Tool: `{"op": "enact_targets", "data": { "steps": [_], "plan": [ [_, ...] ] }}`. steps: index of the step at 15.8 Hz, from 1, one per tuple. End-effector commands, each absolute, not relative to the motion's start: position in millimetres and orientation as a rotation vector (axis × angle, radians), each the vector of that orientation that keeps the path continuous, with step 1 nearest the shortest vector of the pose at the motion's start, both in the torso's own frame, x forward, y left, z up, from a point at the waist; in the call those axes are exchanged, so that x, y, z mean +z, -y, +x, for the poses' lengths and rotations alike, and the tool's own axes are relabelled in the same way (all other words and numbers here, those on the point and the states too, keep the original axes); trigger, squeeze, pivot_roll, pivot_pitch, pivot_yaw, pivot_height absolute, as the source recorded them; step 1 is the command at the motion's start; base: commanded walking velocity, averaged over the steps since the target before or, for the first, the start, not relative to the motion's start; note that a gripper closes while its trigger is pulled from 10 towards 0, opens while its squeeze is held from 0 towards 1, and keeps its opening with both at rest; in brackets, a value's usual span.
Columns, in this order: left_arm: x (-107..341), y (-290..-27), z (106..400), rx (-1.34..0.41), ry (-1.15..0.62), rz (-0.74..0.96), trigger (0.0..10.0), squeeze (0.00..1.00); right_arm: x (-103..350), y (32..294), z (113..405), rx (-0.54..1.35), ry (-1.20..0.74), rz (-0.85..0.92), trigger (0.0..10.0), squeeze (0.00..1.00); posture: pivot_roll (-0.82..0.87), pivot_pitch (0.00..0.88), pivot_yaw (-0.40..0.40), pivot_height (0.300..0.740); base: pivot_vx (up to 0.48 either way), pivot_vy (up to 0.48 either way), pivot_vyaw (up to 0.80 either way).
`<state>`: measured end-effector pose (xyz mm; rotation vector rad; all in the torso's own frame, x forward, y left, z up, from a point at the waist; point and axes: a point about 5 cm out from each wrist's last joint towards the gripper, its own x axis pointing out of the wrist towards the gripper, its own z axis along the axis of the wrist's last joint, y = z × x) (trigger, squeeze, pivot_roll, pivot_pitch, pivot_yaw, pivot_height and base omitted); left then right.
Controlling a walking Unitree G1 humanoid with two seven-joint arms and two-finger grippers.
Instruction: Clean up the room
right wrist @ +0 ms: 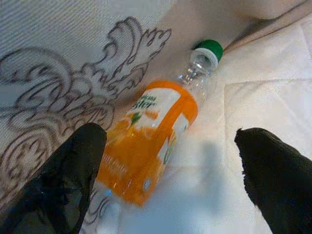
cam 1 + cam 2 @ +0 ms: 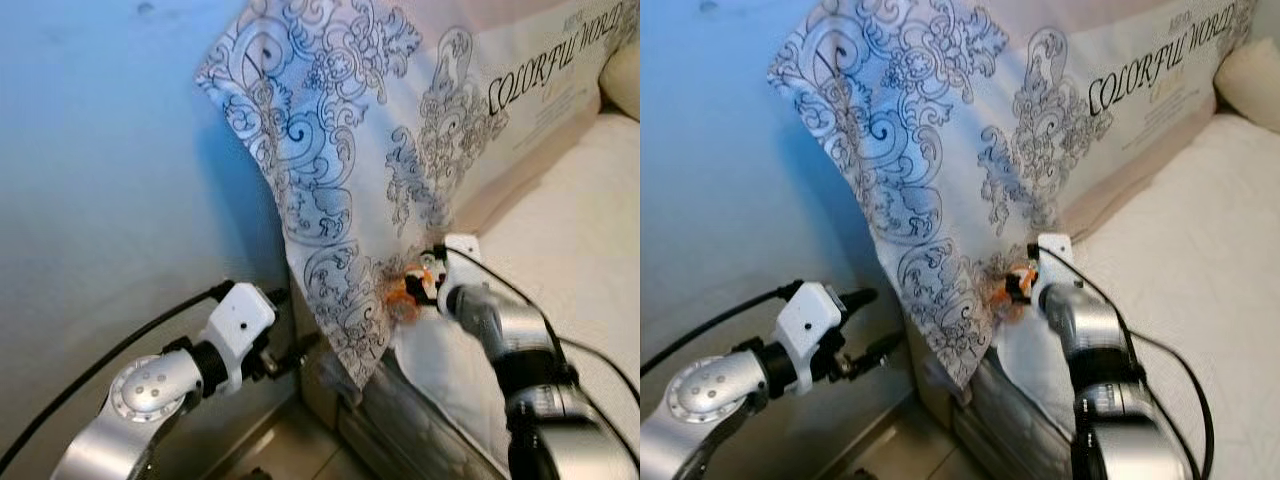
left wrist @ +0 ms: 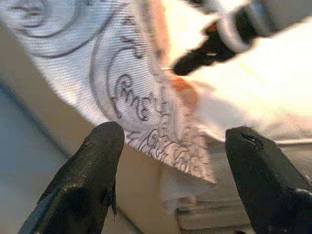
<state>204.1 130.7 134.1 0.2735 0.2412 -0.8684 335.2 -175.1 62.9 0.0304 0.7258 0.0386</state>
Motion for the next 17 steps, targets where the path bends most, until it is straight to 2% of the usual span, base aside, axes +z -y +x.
{"op": "enact_targets", "data": {
  "steps": [1, 5, 10, 11, 12, 13, 15, 17],
  "plan": [
    [140, -126, 204, -0.917, -0.231, 0.277, 10.0, 0.0, 66, 176, 340, 0.034, -0.723, 0.047, 10.0, 0.0, 0.1, 0.041, 0.025, 0.74, 0.0, 0.0, 0.0],
    [145, -119, 202, -1.011, -0.242, 0.268, 10.0, 0.0, 67, 176, 351, 0.01, -0.797, 0.11, 10.0, 0.0, 0.11, 0.065, 0.019, 0.74, 0.0, 0.0, 0.0],
    [149, -113, 201, -1.07, -0.242, 0.277, 10.0, 0.0, 53, 166, 346, -0.007, -0.86, 0.212, 10.0, 0.0, 0.12, 0.079, 0.02, 0.74, 0.0, 0.0, 0.0],
    [149, -113, 201, -1.071, -0.243, 0.277, 10.0, 0.0, 51, 165, 345, -0.005, -0.868, 0.222, 6.6, 0.0, 0.12, 0.078, 0.021, 0.74, 0.0, 0.0, 0.0],
    [149, -113, 201, -1.071, -0.244, 0.277, 10.0, 0.0, 49, 163, 343, -0.002, -0.879, 0.229, 4.9, 0.0, 0.12, 0.078, 0.021, 0.74, 0.0, 0.0, 0.0],
    [147, -112, 203, -1.071, -0.246, 0.294, 10.0, 0.0, 42, 160, 338, -0.009, -0.897, 0.305, 1.4, 0.0, 0.12, 0.074, 0.019, 0.74, 0.0, 0.0, 0.0],
    [147, -111, 204, -1.069, -0.246, 0.297, 10.0, 0.0, 38, 159, 335, -0.025, -0.897, 0.357, 1.3, 0.0, 0.13, 0.072, 0.019, 0.74, 0.0, 0.0, 0.0],
    [147, -112, 205, -1.06, -0.245, 0.308, 10.0, 0.0, 34, 153, 333, -0.027, -0.885, 0.475, 3.2, 0.0, 0.14, 0.064, 0.021, 0.74, 0.0, 0.0, 0.0]
  ]
}}
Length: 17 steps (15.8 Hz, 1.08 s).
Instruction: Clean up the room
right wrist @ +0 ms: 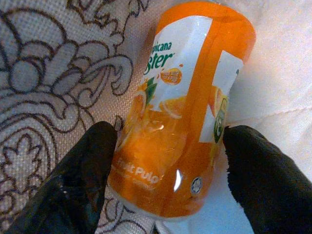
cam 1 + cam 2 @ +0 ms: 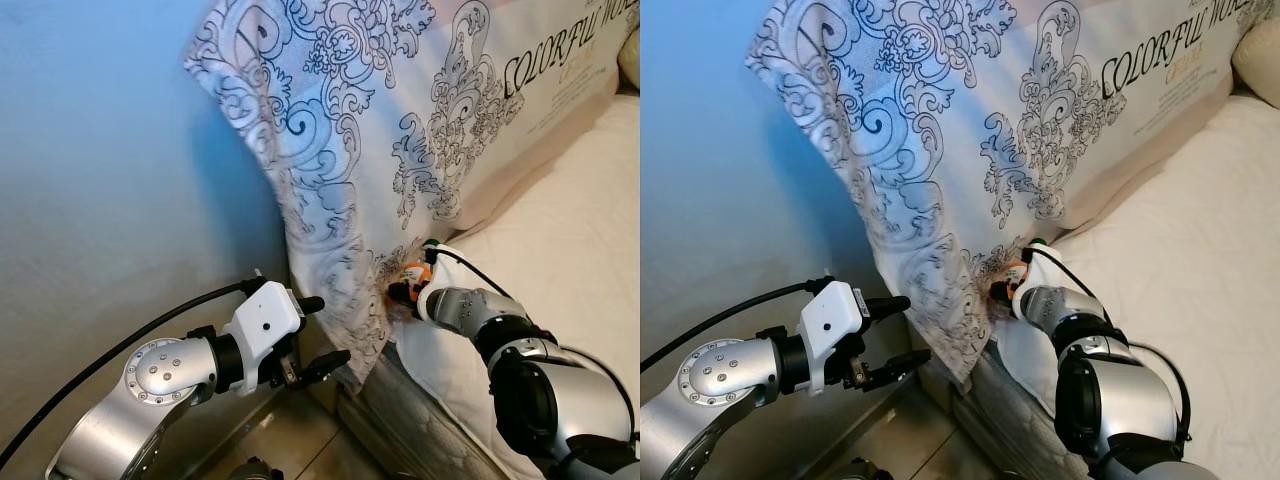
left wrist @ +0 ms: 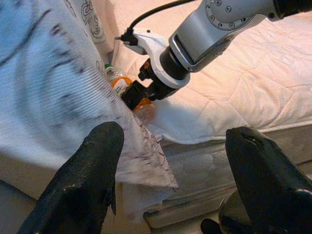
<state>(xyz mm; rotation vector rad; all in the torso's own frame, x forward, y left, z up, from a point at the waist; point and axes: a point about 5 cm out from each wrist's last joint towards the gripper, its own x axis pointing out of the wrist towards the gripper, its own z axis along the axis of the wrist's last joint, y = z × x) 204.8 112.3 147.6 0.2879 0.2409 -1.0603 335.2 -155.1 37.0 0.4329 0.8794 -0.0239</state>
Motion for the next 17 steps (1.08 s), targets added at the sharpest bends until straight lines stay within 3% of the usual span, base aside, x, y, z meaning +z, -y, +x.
{"op": "enact_targets", "data": {
  "steps": [1, 2, 3, 5, 15, 16, 17],
  "plan": [
    [146.6, -112.4, 205.0, -1.06, -0.245, 0.31, 10.0, 0.0, 33.6, 152.7, 332.6, -0.025, -0.885, 0.479, 3.2, 0.0, 0.14, 0.064, 0.021, 0.74, 0.0, 0.0, 0.0],
    [146.6, -112.5, 205.2, -1.058, -0.246, 0.311, 10.0, 0.0, 32.6, 152.1, 331.8, -0.017, -0.89, 0.471, 3.4, 0.0, 0.14, 0.064, 0.021, 0.74, 0.0, 0.0, 0.0],
    [146.2, -112.5, 205.7, -1.057, -0.245, 0.314, 10.0, 0.0, 31.9, 152.1, 331.4, -0.012, -0.885, 0.468, 1.6, 0.0, 0.13, 0.057, 0.021, 0.74, 0.0, 0.0, 0.0],
    [145.7, -112.0, 206.6, -1.058, -0.244, 0.319, 10.0, 0.0, 31.5, 153.4, 331.1, -0.014, -0.88, 0.485, 0.0, 0.0, 0.13, 0.049, 0.022, 0.74, 0.0, 0.0, 0.0],
    [144.9, -111.8, 210.0, -1.057, -0.244, 0.332, 10.0, 0.0, 32.1, 160.4, 331.5, -0.024, -0.863, 0.482, 0.0, 0.0, 0.12, 0.045, 0.028, 0.74, 0.0, 0.0, 0.0],
    [144.9, -112.0, 210.1, -1.056, -0.243, 0.333, 10.0, 0.0, 34.2, 160.7, 333.9, -0.014, -0.832, 0.461, 5.1, 0.0, 0.12, 0.045, 0.028, 0.74, 0.0, 0.0, 0.0],
    [144.6, -112.0, 210.1, -1.057, -0.244, 0.336, 10.0, 0.0, 35.7, 161.1, 335.1, 0.001, -0.821, 0.445, 10.0, 1.0, 0.12, 0.046, 0.028, 0.74, 0.0, 0.0, 0.0]
  ]
}}
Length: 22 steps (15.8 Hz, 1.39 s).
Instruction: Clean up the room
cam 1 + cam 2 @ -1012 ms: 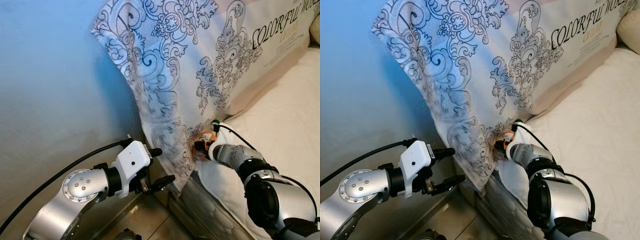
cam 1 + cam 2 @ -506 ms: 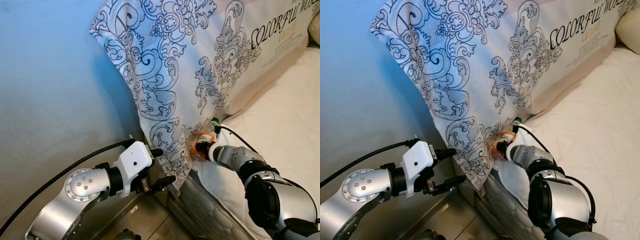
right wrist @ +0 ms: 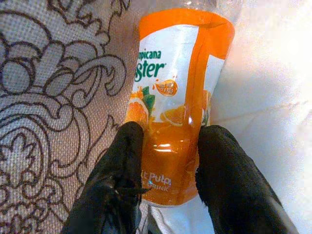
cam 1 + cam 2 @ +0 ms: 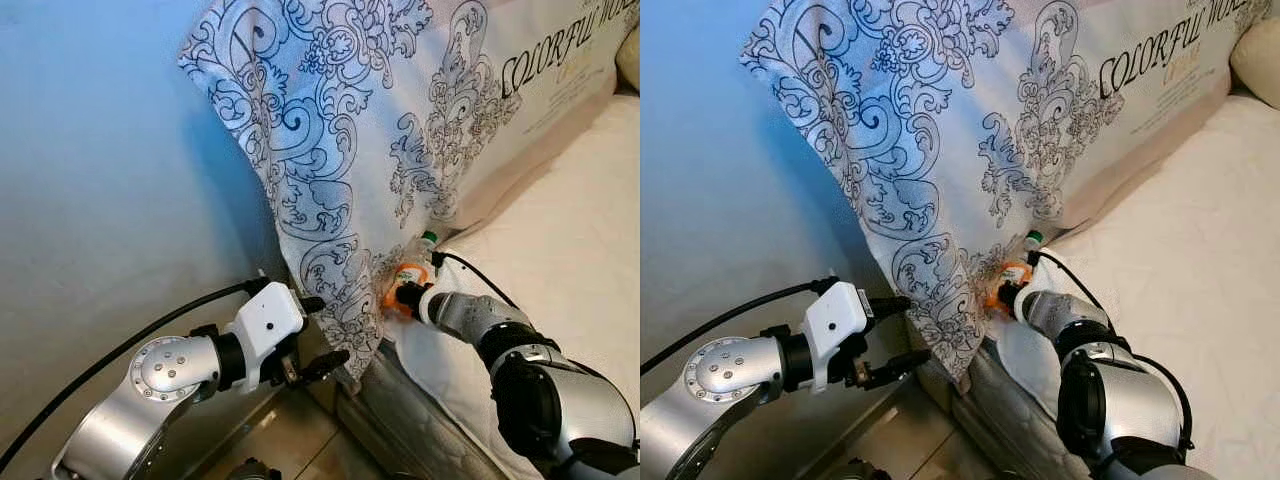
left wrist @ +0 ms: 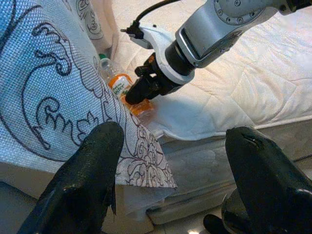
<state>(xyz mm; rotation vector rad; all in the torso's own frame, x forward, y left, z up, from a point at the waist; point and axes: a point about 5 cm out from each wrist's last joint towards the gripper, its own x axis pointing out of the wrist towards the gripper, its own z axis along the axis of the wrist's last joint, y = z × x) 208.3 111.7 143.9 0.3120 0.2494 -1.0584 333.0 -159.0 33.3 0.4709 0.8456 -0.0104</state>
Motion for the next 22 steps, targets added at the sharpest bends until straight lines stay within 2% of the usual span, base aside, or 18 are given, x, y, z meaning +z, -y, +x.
{"op": "enact_targets", "data": {
  "steps": [1, 14, 20, 21, 22],
  "plan": [
    [145, -112, 210, -1.058, -0.244, 0.338, 10.0, 0.0, 37, 162, 336, -0.001, -0.812, 0.443, 10.0, 1.0, 0.12, 0.047, 0.028, 0.74, 0.0, 0.0, 0.0],
    [144, -114, 211, -1.052, -0.253, 0.343, 10.0, 0.0, 46, 163, 344, -0.045, -0.764, 0.486, 10.0, 1.0, 0.13, 0.06, 0.025, 0.74, 0.0, 0.0, 0.0],
    [145, -114, 204, -1.077, -0.268, 0.342, 10.0, 0.0, 44, 156, 344, -0.104, -0.744, 0.626, 10.0, 1.0, 0.15, 0.113, 0.056, 0.74, 0.0, 0.0, 0.0],
    [146, -115, 202, -1.081, -0.273, 0.342, 10.0, 0.0, 45, 154, 345, -0.095, -0.734, 0.65, 10.0, 0.77, 0.15, 0.122, 0.061, 0.74, 0.0, 0.0, 0.0],
    [146, -115, 201, -1.085, -0.277, 0.342, 10.0, 0.0, 47, 152, 346, -0.08, -0.725, 0.668, 10.0, 0.26, 0.16, 0.131, 0.067, 0.74, 0.0, 0.0, 0.0]
  ]
}}
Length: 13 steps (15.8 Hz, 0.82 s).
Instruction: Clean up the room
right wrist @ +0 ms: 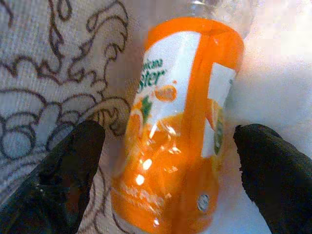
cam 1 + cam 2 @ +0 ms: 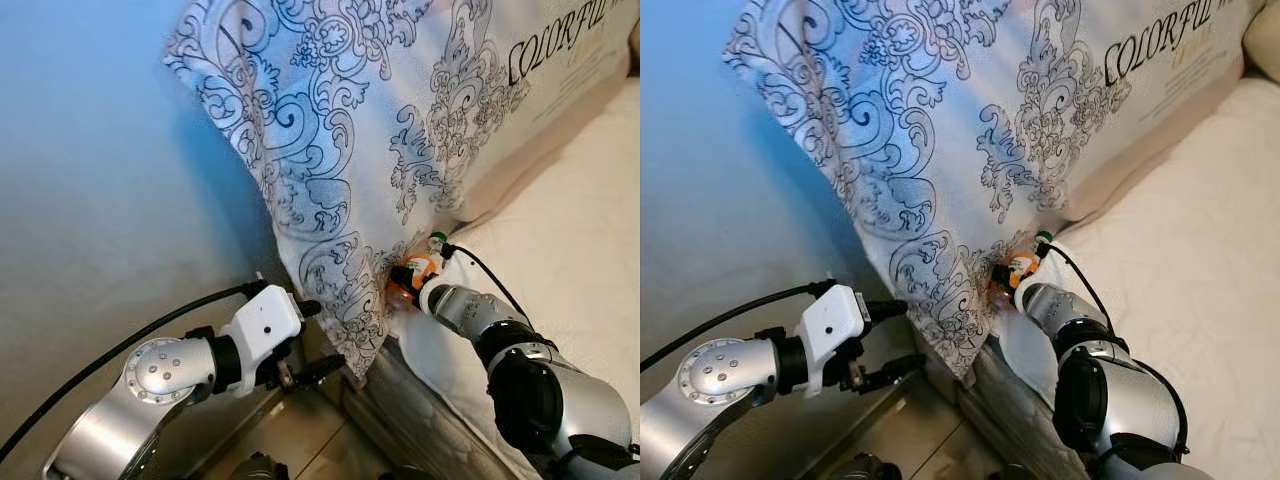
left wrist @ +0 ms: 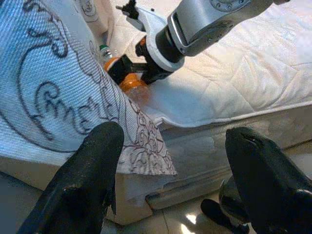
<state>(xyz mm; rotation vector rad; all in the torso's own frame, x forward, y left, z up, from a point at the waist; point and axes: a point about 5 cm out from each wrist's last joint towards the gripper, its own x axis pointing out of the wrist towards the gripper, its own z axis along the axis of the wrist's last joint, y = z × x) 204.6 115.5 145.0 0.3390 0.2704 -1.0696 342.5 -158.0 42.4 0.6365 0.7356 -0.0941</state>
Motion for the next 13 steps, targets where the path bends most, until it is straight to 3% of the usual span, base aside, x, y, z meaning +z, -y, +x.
{"op": "enact_targets", "data": {
  "steps": [1, 5, 6, 7, 8, 10, 13],
  "plan": [
    [146, -116, 200, -1.088, -0.281, 0.342, 10.0, 0.0, 48, 150, 347, -0.067, -0.719, 0.67, 10.0, 0.0, 0.16, 0.133, 0.068, 0.74, 0.0, 0.0, 0.0],
    [145, -115, 197, -1.094, -0.295, 0.337, 10.0, 0.0, 51, 146, 349, -0.018, -0.676, 0.659, 10.0, 0.0, 0.16, 0.153, 0.07, 0.74, 0.0, 0.0, 0.0],
    [145, -115, 197, -1.094, -0.297, 0.337, 10.0, 0.0, 49, 146, 348, -0.022, -0.685, 0.647, 8.7, 0.0, 0.16, 0.153, 0.068, 0.74, 0.0, 0.0, 0.0],
    [144, -115, 198, -1.092, -0.298, 0.336, 10.0, 0.0, 46, 147, 346, -0.036, -0.695, 0.615, 3.1, 0.0, 0.15, 0.152, 0.066, 0.74, 0.0, 0.0, 0.0],
    [144, -114, 198, -1.09, -0.298, 0.334, 10.0, 0.0, 42, 148, 343, -0.047, -0.715, 0.592, 0.9, 0.0, 0.15, 0.152, 0.064, 0.74, 0.0, 0.0, 0.0],
    [144, -114, 199, -1.087, -0.295, 0.334, 10.0, 0.0, 40, 148, 342, -0.069, -0.721, 0.642, 0.1, 0.0, 0.15, 0.147, 0.061, 0.74, 0.0, 0.0, 0.0],
    [144, -114, 199, -1.087, -0.295, 0.336, 10.0, 0.0, 40, 145, 341, -0.066, -0.72, 0.722, 0.0, 0.0, 0.15, 0.14, 0.06, 0.74, 0.0, 0.0, 0.0]
  ]
}}
